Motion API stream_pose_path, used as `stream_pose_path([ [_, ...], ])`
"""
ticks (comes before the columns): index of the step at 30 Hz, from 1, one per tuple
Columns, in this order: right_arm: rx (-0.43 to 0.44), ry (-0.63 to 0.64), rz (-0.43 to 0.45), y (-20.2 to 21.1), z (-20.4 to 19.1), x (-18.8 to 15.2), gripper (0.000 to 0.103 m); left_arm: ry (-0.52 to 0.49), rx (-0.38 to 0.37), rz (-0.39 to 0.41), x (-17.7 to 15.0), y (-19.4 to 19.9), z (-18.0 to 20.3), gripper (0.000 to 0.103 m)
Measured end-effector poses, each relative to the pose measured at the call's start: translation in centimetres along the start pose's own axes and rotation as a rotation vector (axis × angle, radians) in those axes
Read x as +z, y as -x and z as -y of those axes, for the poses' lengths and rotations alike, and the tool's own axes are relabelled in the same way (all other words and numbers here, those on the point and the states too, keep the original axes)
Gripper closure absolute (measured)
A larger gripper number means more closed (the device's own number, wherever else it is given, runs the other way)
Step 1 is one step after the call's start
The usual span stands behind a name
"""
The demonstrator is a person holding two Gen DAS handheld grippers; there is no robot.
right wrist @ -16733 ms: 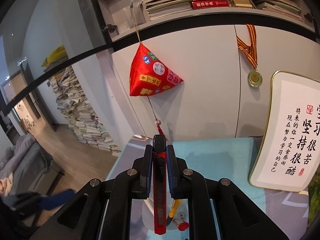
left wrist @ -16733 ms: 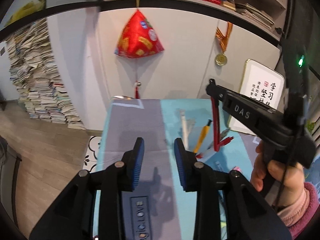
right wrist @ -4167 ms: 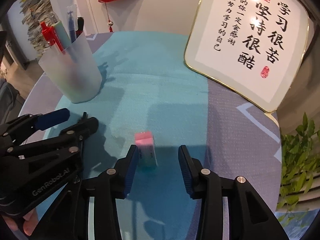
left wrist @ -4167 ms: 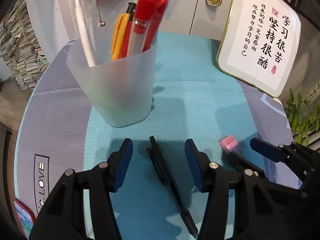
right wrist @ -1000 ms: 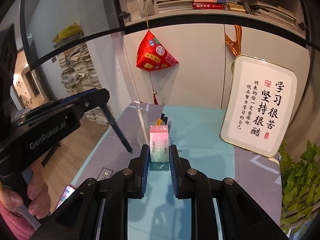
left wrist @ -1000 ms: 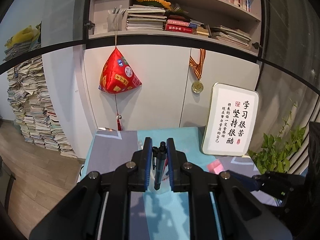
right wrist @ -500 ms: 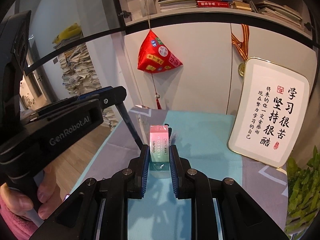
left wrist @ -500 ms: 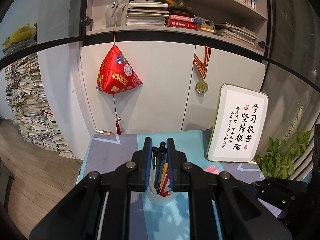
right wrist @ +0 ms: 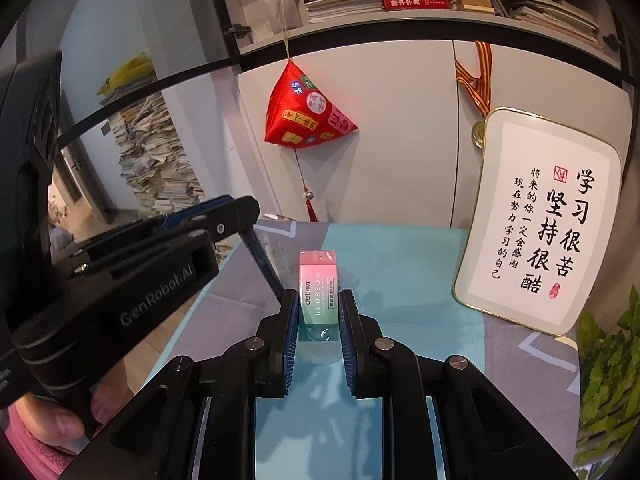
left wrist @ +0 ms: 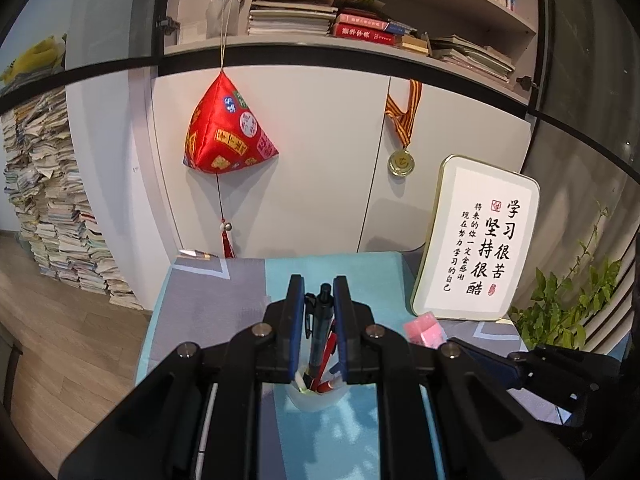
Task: Organize stationery
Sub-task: 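Lift the black pen and eraser and carry both over the frosted cup, then open the left tool to drop the black pen into the cup while the right tool lowers the eraser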
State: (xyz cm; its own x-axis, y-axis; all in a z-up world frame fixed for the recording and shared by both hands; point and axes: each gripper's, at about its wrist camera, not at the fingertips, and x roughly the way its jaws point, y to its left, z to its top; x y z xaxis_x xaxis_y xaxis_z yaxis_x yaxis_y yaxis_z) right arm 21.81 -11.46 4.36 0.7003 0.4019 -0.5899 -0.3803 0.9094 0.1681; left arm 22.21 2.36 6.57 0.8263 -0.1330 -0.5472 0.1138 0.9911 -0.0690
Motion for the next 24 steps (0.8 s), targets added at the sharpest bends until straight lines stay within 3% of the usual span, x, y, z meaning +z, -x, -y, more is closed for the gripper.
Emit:
stream_pose_path([
  [15, 0.011, -0.010, -0.006, -0.6, -0.1, -0.1, 0.082, 0.016, -0.003, -0.079, -2.0, -1.9, -1.0, 0.090],
  [24, 0.005, -0.008, -0.002, -0.6, -0.2, 0.2, 0.082, 0.015, -0.023, -0.080, -2.2, -1.5, -1.1, 0.088],
])
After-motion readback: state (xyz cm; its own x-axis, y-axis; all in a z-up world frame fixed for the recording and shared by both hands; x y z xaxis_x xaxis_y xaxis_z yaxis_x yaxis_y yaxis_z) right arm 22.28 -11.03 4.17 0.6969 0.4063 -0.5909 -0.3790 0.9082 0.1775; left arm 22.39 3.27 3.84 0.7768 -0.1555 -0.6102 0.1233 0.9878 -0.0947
